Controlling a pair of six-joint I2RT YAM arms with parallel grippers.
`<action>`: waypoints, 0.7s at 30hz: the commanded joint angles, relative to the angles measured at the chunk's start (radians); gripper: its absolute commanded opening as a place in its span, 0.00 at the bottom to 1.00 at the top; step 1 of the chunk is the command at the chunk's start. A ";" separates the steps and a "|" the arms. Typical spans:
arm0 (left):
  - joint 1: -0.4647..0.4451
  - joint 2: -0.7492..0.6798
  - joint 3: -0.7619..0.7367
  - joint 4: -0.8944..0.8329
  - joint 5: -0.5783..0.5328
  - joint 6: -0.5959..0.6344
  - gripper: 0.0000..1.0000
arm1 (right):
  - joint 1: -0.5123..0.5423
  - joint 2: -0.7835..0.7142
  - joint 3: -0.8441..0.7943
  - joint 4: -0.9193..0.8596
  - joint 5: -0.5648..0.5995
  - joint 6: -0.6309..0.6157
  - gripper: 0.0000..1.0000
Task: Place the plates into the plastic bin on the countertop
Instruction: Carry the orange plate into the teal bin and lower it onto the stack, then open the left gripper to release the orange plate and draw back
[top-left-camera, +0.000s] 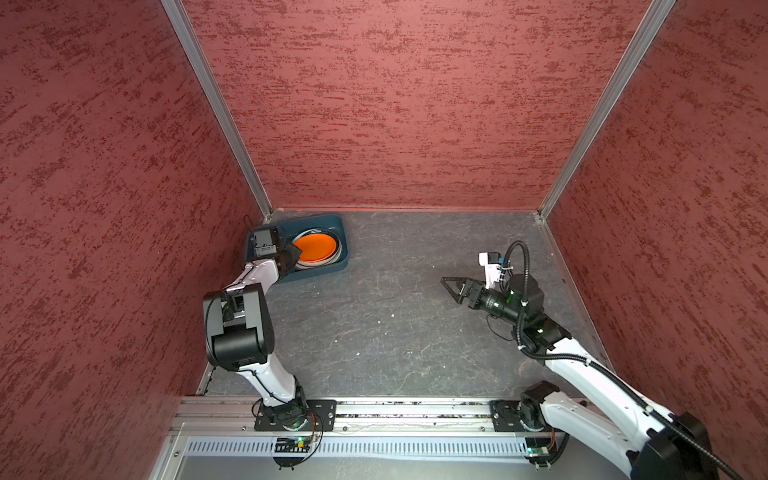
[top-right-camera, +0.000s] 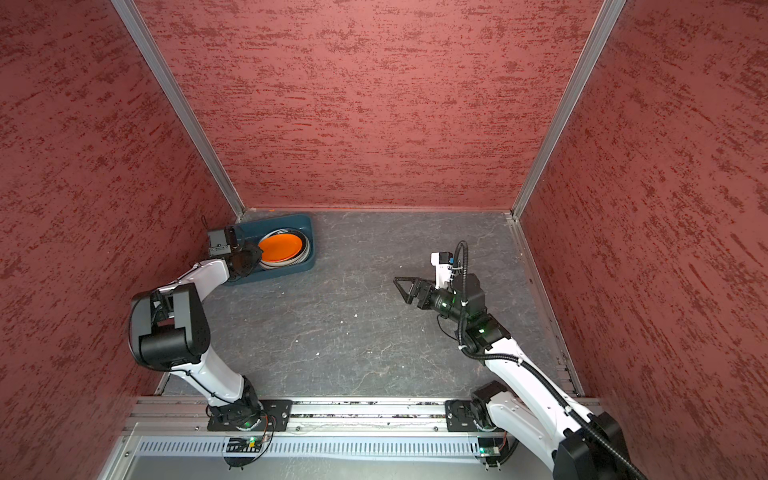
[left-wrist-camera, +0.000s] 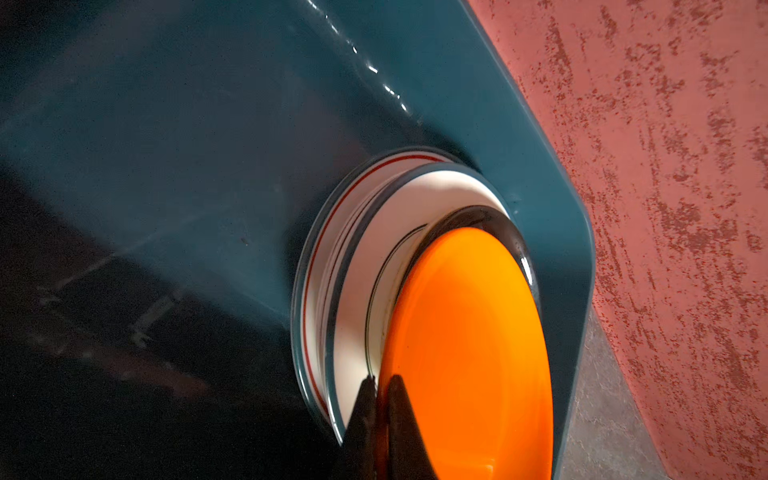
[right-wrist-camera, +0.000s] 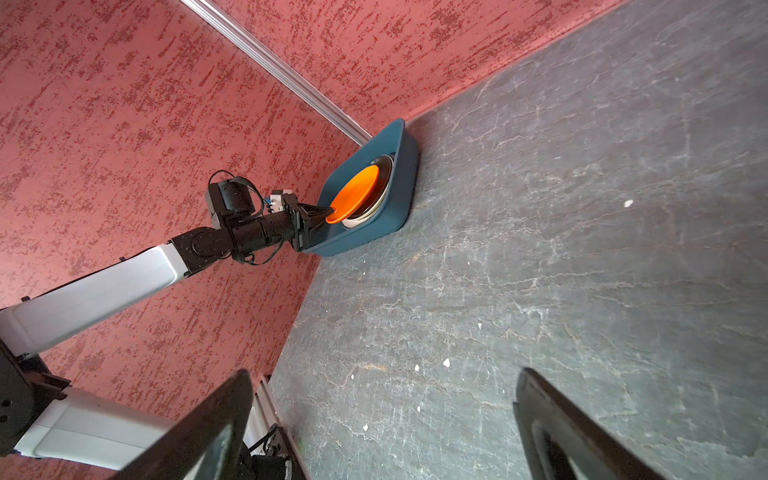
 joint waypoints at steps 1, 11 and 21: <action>-0.017 0.015 0.036 0.016 -0.029 0.030 0.00 | 0.000 -0.008 -0.003 -0.008 0.022 -0.014 0.99; -0.039 0.053 0.089 -0.022 -0.062 0.056 0.04 | 0.001 0.020 0.003 -0.015 0.033 -0.028 0.99; -0.044 0.066 0.105 -0.031 -0.080 0.095 0.43 | 0.000 0.036 0.013 -0.033 0.058 -0.039 0.99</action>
